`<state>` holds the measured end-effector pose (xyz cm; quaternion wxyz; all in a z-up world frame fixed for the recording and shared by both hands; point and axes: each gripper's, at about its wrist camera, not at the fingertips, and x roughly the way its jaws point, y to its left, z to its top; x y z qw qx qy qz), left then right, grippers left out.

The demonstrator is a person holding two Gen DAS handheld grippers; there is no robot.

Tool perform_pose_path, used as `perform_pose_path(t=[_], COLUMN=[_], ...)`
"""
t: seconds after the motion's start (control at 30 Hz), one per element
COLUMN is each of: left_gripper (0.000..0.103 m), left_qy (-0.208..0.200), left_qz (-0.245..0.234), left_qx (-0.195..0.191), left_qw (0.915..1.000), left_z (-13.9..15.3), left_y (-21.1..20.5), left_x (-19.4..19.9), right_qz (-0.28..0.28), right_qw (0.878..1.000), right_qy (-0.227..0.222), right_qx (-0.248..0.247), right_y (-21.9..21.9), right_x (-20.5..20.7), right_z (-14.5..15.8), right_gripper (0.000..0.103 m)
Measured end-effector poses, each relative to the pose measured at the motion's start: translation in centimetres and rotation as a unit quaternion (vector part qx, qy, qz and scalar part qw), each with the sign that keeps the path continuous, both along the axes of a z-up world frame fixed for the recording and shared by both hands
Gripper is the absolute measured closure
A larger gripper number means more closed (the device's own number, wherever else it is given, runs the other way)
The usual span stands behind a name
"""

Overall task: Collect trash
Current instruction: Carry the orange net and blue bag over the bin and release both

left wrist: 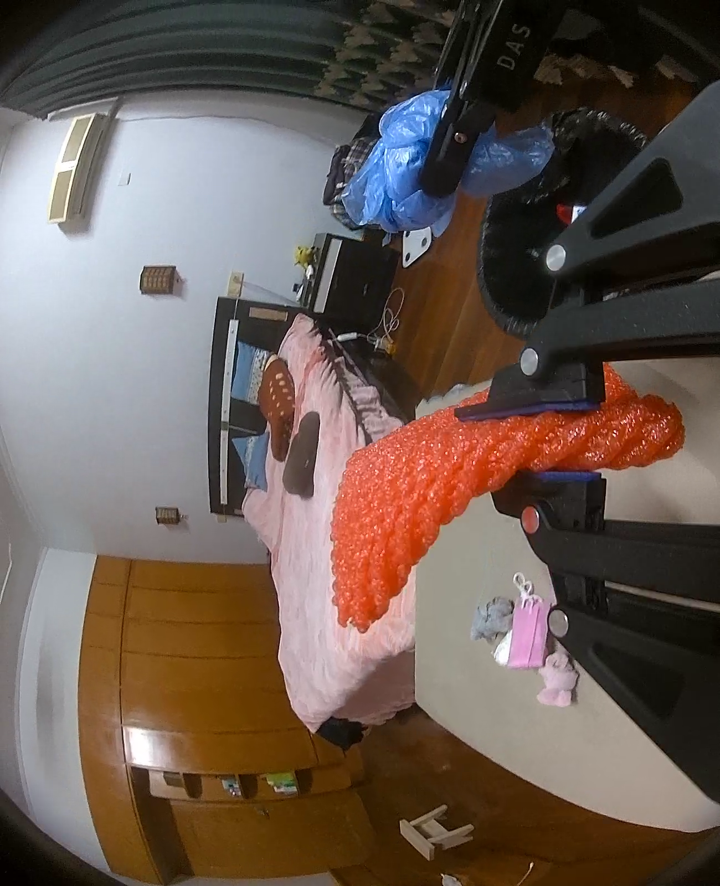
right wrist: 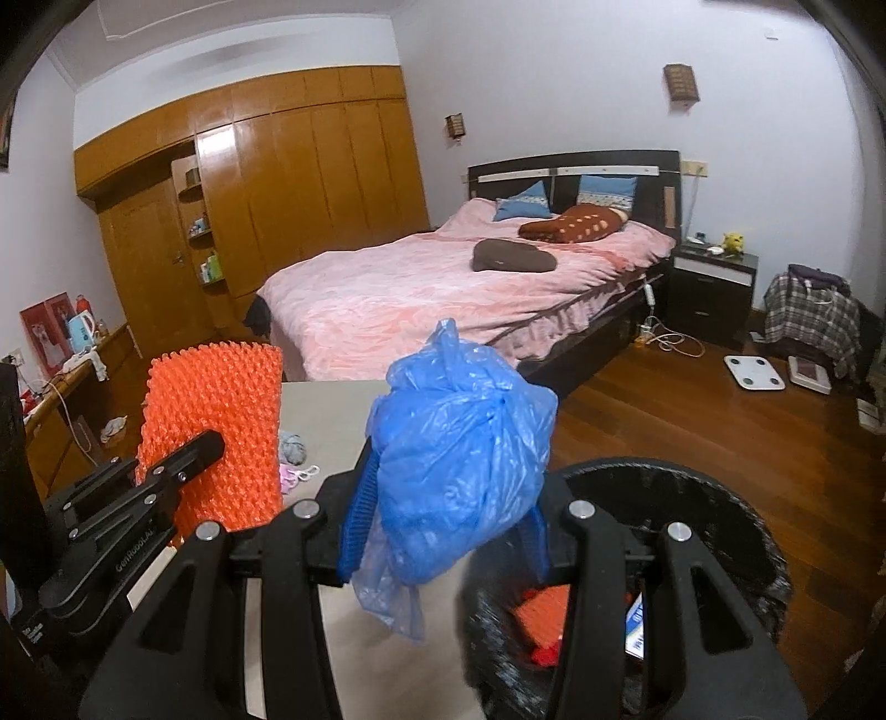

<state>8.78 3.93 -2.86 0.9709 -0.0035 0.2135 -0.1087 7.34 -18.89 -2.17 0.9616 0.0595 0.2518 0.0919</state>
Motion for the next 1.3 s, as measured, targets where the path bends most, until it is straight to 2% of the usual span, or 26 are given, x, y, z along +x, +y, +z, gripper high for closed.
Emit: perform_pose_path(t=[0.43, 0.87, 1.3], left_gripper=[0.089, 0.089, 0.089], left_qy=[0.003, 0.006, 0.032], left_qz=[-0.061, -0.133, -0.191], left_qx=[0.011, 0.01, 0.018], left_qw=[0.9981, 0.9911, 0.9809], left_z=[-0.7, -1.3, -3.7], left_y=[-5.3, -12.5, -18.8], left_x=[-0.6, 0.1, 3.1], right_qz=[-0.06, -0.114, -0.16], right_qw=[0.998, 0.993, 0.986], right_qy=[-0.005, 0.003, 0.04], right_qx=[-0.001, -0.023, -0.005], right_y=[-5.4, -10.7, -15.6], right_x=[-2.3, -3.3, -1.3], right_z=[-1.3, -2.8, -7.0], right_gripper=[0.059, 0.059, 0.059])
